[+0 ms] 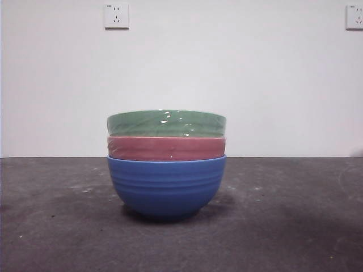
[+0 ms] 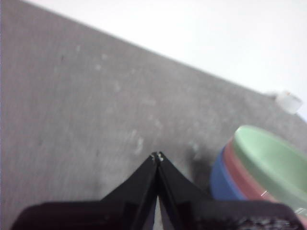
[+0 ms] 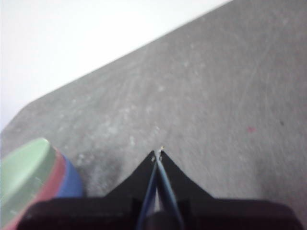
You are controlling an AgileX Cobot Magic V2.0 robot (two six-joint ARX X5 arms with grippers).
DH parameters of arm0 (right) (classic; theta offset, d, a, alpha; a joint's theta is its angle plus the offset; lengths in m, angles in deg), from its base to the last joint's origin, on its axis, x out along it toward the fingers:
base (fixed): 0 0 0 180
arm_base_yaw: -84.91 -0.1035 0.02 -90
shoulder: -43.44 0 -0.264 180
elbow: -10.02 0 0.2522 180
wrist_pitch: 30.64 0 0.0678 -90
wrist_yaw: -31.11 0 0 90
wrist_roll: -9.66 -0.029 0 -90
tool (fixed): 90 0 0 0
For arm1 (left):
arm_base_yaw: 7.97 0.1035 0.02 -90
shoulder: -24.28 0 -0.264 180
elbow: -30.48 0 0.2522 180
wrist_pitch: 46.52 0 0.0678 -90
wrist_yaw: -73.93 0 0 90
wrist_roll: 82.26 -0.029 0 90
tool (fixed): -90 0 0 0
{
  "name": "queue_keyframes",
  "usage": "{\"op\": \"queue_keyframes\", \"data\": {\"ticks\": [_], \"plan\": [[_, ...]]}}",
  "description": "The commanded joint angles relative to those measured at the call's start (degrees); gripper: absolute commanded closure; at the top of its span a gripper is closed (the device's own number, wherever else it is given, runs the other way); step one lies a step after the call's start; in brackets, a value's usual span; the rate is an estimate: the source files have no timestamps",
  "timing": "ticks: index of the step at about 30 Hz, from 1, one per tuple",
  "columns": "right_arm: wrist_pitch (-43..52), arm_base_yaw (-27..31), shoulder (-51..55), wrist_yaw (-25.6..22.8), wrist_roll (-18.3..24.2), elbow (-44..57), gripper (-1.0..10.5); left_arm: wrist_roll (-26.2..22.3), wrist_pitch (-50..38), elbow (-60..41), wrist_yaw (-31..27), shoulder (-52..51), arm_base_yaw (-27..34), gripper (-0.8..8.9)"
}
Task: Pick up the green bowl on the top,put the green bowl on the left,pick up the red bowl in the middle,put the red bowl on the right
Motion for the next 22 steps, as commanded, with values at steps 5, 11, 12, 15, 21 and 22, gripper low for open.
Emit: {"op": "queue_keyframes", "data": {"ticks": [5, 11, 12, 15, 21, 22], "plan": [[-2.1, 0.0, -9.2, 0.0, 1.3, -10.4, 9.6, 0.3, 1.0, 9.4, 0.0, 9.0, 0.1, 8.2], [-5.4, 0.0, -19.3, 0.2, 6.5, -20.2, 9.6, -3.6, 2.4, 19.3, 3.2, 20.9, 0.1, 8.2], [-6.0, 0.0, -21.0, 0.3, 8.0, -21.8, 9.6, -4.7, 2.9, 21.1, 4.3, 22.9, 0.1, 8.2], [-8.7, 0.0, -26.1, 2.6, 12.6, -26.6, 9.5, -7.2, 6.5, 26.6, 7.7, 28.9, 0.0, 8.2], [-15.4, 0.0, -35.5, 10.0, 18.4, -35.2, 9.5, -14.9, 16.4, 36.7, 15.1, 39.8, 0.0, 8.19], [-16.1, 0.0, -36.9, 11.8, 18.9, -36.3, 9.5, -15.6, 17.7, 38.0, 15.7, 41.1, 0.0, 8.19]]}}
